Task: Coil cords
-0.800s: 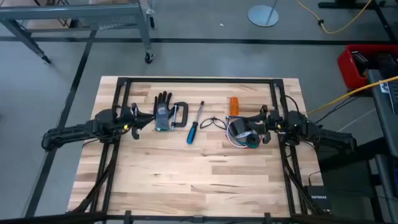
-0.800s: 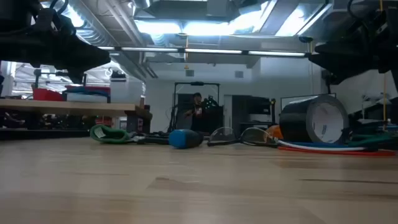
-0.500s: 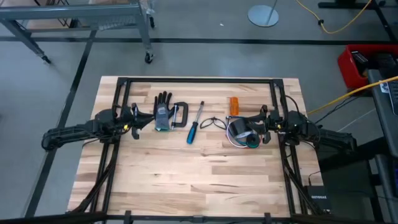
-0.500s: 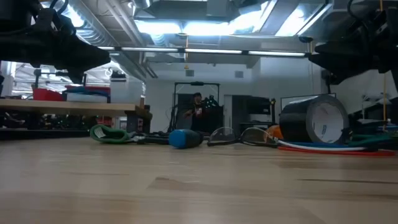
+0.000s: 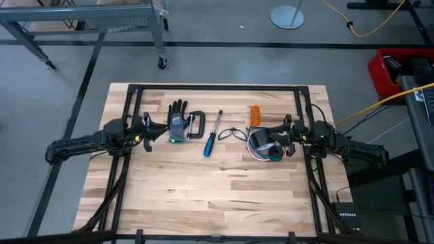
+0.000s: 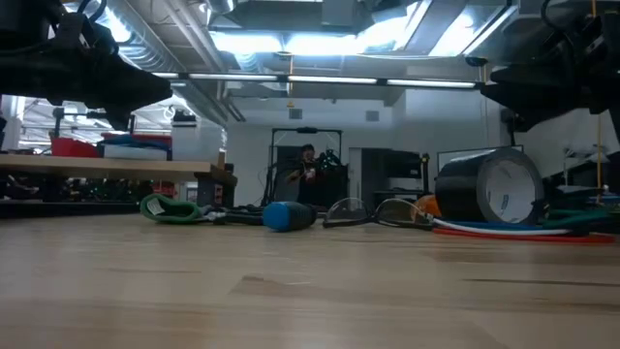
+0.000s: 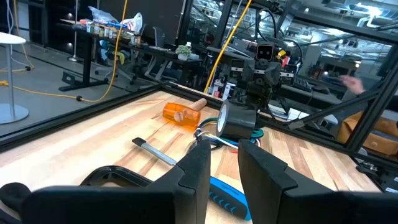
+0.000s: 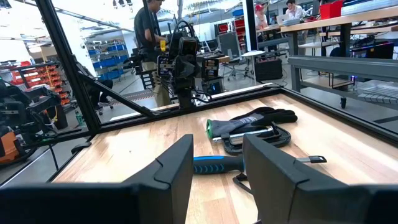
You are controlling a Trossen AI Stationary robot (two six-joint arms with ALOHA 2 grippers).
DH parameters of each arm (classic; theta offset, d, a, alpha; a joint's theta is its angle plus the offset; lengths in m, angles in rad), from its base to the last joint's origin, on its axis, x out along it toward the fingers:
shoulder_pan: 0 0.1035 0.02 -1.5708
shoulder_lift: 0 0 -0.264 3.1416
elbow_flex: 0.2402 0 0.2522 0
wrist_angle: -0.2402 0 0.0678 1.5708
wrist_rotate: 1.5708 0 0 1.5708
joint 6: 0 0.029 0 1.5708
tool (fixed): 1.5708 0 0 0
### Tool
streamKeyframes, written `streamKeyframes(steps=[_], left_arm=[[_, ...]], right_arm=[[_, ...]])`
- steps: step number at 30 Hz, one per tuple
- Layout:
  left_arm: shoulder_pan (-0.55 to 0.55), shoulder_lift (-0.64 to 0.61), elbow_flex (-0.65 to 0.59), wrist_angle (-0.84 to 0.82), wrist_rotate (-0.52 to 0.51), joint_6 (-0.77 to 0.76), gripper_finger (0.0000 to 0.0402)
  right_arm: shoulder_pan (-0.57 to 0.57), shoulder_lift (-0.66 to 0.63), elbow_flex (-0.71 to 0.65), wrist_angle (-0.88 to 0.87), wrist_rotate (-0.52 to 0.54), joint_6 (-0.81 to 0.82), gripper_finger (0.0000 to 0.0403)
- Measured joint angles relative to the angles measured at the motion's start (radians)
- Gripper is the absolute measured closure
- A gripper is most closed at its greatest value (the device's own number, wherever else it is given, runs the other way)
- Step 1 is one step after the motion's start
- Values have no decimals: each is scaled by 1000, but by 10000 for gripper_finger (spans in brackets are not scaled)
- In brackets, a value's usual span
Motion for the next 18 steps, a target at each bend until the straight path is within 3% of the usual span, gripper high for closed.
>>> streamKeyframes(steps=[18], left_arm=[[0, 0, 0, 0, 0, 0, 327]], right_arm=[[0, 0, 0, 0, 0, 0, 260]])
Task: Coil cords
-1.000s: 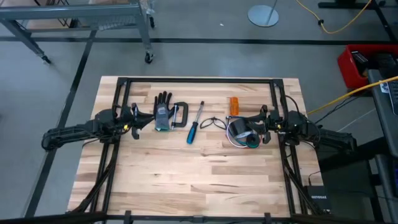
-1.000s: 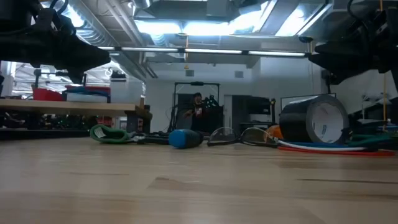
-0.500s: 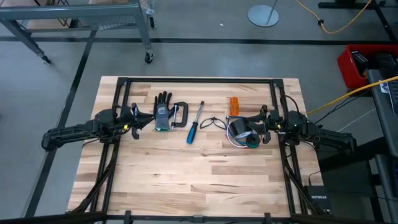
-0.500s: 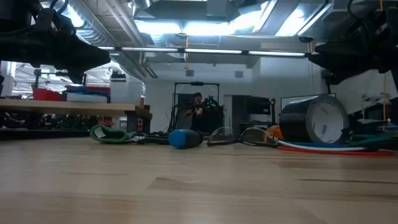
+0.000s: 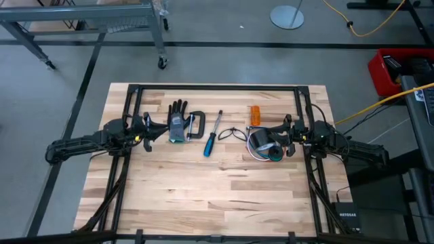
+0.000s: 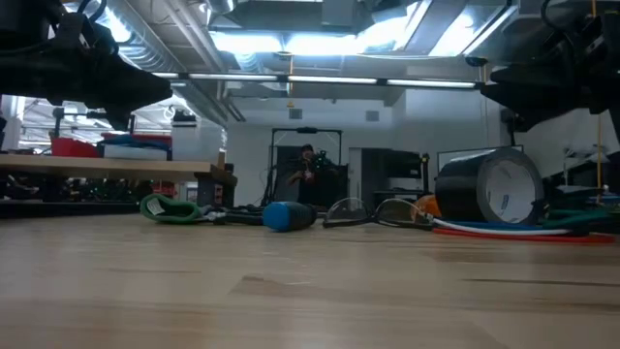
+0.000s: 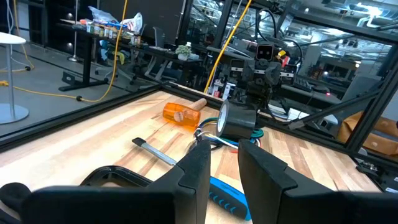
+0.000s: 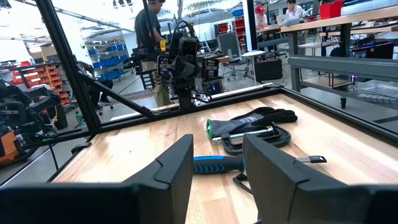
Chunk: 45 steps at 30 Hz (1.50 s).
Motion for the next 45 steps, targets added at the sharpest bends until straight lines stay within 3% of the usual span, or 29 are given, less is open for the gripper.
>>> streamKeyframes(steps=[27, 32, 38, 45], left_arm=[[0, 0, 0, 8, -7, -8, 327], [15, 0, 0, 160, -132, 49, 327], [17, 28, 0, 323, -151, -8, 327], [-34, 258, 26, 547, -151, -54, 327]], right_arm=[[0, 0, 0, 0, 0, 0, 260], [0, 0, 0, 0, 0, 0, 260], [0, 0, 0, 0, 0, 0, 260], [0, 0, 0, 0, 0, 0, 260]])
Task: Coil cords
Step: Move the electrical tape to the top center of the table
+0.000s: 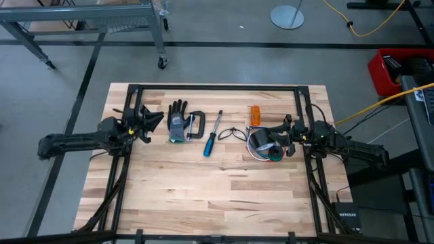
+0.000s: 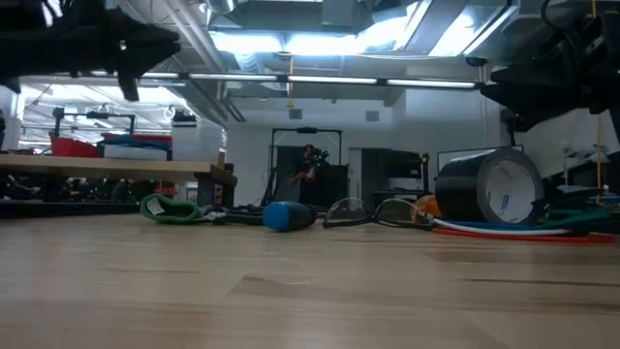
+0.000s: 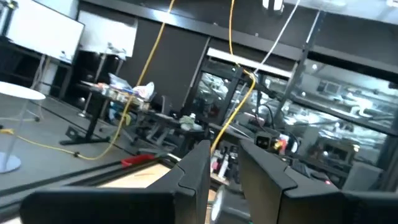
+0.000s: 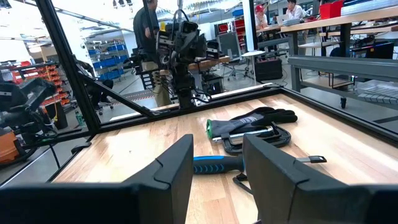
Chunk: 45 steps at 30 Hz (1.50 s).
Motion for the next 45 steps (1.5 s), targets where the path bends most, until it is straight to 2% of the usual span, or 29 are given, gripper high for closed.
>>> streamKeyframes(steps=[3, 14, 17, 22, 28, 36, 39, 45], left_arm=[[-25, 151, 64, 89, 0, 50, 327], [-85, 764, 502, 70, 46, 321, 327], [-86, 909, 596, 60, 46, 323, 327], [-82, 1113, 702, 34, 45, 221, 327], [-82, 1278, 790, 20, 45, 217, 327], [-82, 1427, 857, 20, 45, 215, 326], [-82, 1480, 892, 20, 45, 182, 308], [-82, 1587, 987, 21, 45, 163, 246]], right_arm=[[0, 0, 0, 0, 0, 0, 260], [0, 0, 0, 0, 0, 0, 260], [0, 0, 0, 0, 0, 0, 260], [0, 0, 0, 1, 0, 0, 260], [0, 0, 0, 1, 0, 6, 260], [0, 0, 0, 3, 0, 7, 260], [0, 0, 0, 5, 12, 7, 260], [0, 0, 0, 5, 17, 12, 260]])
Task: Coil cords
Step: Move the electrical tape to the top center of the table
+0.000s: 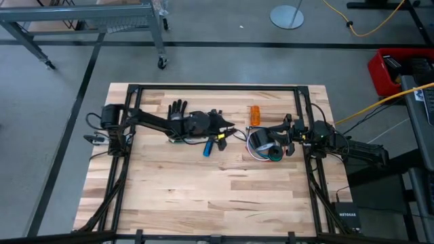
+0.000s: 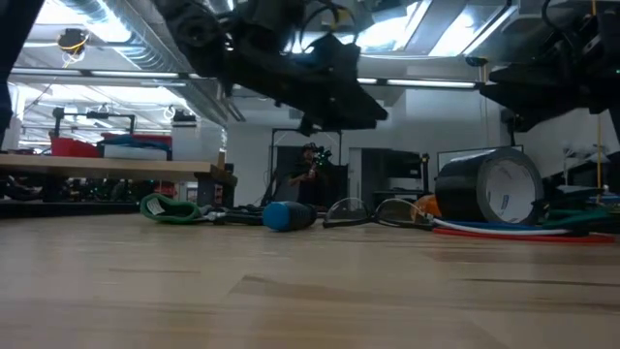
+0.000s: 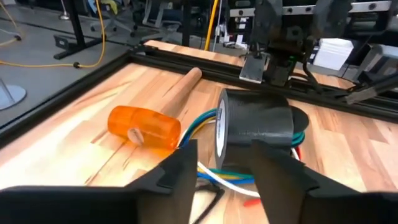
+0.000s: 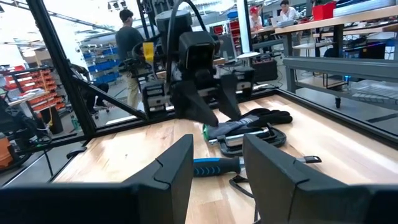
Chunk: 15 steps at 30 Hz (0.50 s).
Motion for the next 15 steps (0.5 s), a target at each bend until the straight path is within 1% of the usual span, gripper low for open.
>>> streamKeyframes(steps=[3, 6, 11, 15], left_arm=[[1, 55, 56, 1, 0, 33, 220], [7, 121, 117, 2, 4, 69, 205], [21, 227, 219, 0, 82, 77, 204], [39, 277, 273, -2, 134, 76, 205]], right_arm=[[0, 0, 0, 0, -10, 1, 260], [0, 0, 0, 0, -18, 1, 260], [0, 0, 0, -1, -18, 1, 260], [0, 0, 0, -4, -34, 1, 260]])
